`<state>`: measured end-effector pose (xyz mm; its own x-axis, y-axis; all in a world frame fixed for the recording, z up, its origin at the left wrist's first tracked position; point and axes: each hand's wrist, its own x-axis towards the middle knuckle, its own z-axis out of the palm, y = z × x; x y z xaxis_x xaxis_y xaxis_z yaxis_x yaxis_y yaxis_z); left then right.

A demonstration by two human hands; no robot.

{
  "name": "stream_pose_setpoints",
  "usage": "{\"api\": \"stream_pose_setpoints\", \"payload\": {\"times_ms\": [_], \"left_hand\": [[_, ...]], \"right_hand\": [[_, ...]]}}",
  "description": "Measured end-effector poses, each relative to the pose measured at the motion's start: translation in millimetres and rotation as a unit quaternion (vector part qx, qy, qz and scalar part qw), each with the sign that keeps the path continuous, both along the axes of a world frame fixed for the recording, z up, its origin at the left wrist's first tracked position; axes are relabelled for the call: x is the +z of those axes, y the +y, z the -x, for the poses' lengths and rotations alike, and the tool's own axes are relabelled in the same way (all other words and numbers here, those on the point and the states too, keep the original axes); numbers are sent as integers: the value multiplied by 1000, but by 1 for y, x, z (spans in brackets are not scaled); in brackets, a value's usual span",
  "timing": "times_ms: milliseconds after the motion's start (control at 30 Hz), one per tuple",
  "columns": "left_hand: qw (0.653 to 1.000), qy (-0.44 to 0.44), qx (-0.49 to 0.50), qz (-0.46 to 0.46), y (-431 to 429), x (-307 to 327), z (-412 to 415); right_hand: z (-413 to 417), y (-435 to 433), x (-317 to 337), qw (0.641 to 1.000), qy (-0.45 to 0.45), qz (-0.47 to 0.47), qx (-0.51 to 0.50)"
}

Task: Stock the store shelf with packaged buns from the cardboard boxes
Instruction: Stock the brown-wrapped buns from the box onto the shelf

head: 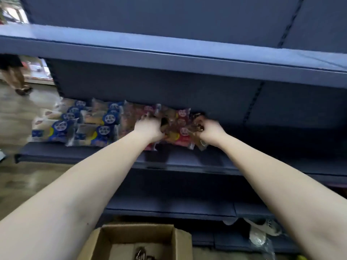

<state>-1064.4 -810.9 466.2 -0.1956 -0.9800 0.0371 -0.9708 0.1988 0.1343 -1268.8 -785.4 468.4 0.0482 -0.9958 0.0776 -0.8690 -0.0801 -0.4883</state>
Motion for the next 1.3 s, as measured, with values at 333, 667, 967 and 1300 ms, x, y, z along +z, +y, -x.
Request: {"api": "stream_pose_setpoints", "payload": {"times_ms": [333, 667, 967, 1300], "left_hand": [[984, 30, -170, -35, 9, -68, 165], [971, 118, -178, 108, 15, -141, 210], [976, 132, -168, 49, 14, -140, 212], [969, 183, -163, 15, 14, -136, 209]], "right_hand": [[127, 54, -65, 964, 227, 24, -139], [162, 57, -141, 969, 197, 52, -143], [174, 45, -148, 968, 203, 88, -114], [210, 61, -118, 982, 137, 63, -111]]}}
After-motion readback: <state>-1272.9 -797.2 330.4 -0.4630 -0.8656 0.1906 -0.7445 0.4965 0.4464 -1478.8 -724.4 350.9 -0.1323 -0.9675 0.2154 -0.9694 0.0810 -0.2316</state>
